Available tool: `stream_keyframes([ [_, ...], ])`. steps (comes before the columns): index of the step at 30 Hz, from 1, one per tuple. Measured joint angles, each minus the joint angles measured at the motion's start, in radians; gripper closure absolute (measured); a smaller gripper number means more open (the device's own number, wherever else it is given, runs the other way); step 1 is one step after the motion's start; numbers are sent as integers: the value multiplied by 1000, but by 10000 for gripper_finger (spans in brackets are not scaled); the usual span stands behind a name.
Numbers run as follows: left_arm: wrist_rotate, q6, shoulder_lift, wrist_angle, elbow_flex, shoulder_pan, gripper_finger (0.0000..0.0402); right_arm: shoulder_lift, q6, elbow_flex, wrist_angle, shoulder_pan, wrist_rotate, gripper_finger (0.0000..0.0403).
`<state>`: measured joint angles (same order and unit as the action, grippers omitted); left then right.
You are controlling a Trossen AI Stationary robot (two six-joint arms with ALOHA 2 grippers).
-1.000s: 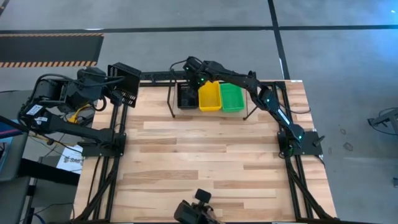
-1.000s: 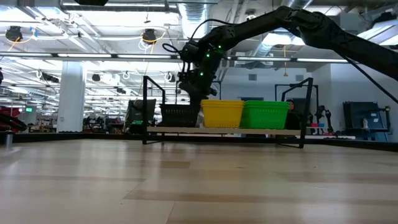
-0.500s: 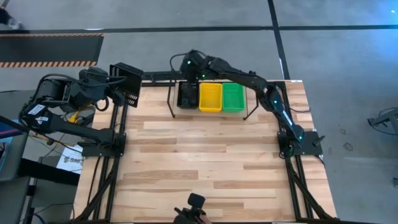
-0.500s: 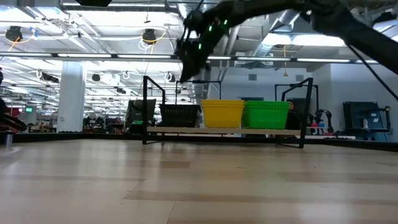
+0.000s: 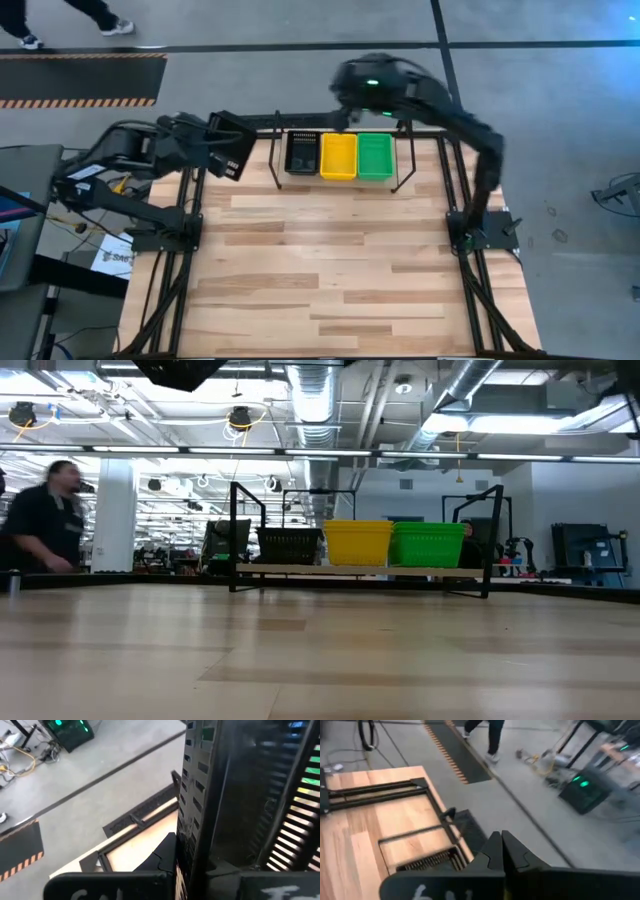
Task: Stack baskets on shelf by color
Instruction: Stack the black bin on top of the black bins on the shelf
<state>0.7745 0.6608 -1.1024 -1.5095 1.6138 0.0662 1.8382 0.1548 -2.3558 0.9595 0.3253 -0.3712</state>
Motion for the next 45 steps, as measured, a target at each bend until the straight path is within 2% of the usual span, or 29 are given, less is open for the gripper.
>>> stream_keyframes([
  [7,-6,105,-128,69,0,0,401,-255,29,0,265,-111,-247,403],
  [10,8,149,-197,171,0,0,401,-360,30,0,386,-149,-284,403],
  [15,38,169,-338,426,0,9,401,-512,-1,-1,546,-169,-287,403],
  [19,-85,152,-457,638,0,49,401,-604,-19,-1,592,-166,-286,403],
  [22,-187,176,-533,728,0,93,401,-662,-31,-1,597,-167,-285,403],
  [27,-301,228,-607,735,0,166,401,-744,-38,-1,612,-167,-283,402],
  [32,-374,259,-615,749,0,214,401,-789,-42,0,612,-167,-238,401],
  [42,-603,265,-612,749,0,353,401,-803,0,8,612,-167,-218,401],
  [45,-637,263,-612,735,0,386,401,-805,3,19,612,-167,-219,401],
])
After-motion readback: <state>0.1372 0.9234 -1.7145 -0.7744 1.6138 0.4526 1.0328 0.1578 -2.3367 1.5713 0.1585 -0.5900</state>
